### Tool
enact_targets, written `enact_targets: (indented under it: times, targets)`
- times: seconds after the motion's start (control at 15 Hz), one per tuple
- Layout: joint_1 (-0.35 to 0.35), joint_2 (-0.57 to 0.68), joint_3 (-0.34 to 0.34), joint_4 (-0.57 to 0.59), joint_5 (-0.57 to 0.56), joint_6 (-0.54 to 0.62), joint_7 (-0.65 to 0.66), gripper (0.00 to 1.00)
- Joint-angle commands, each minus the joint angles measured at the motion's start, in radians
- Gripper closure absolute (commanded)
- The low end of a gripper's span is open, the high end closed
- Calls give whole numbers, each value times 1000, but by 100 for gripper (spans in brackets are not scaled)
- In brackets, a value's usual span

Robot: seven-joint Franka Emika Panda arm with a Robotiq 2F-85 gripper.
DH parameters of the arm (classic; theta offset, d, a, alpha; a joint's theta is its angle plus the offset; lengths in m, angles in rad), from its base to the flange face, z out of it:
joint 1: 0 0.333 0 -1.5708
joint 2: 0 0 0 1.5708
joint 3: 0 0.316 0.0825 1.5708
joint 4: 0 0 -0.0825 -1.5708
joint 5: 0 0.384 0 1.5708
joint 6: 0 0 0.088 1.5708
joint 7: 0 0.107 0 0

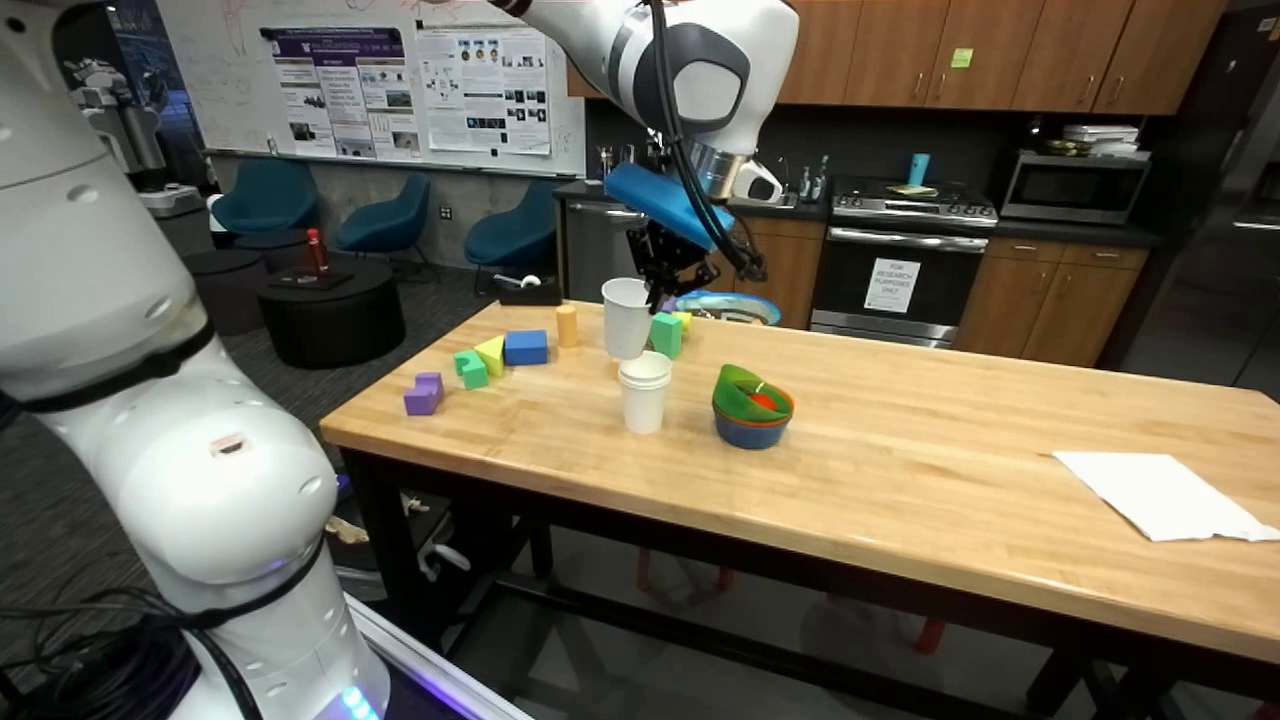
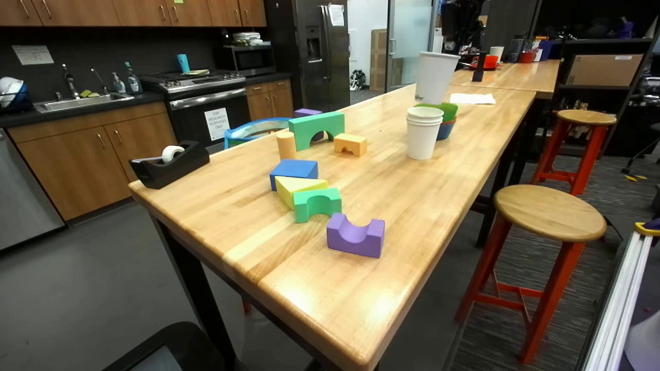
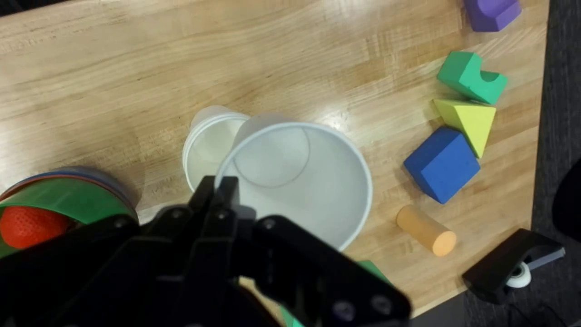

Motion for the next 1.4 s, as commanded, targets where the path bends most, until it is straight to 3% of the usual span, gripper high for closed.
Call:
enact_targets:
  times: [0.0,1.33]
  targets:
    - [-7,32,-8,22,16,-22,-14,99]
    - [-21,158,15,127,14,-13,38,99]
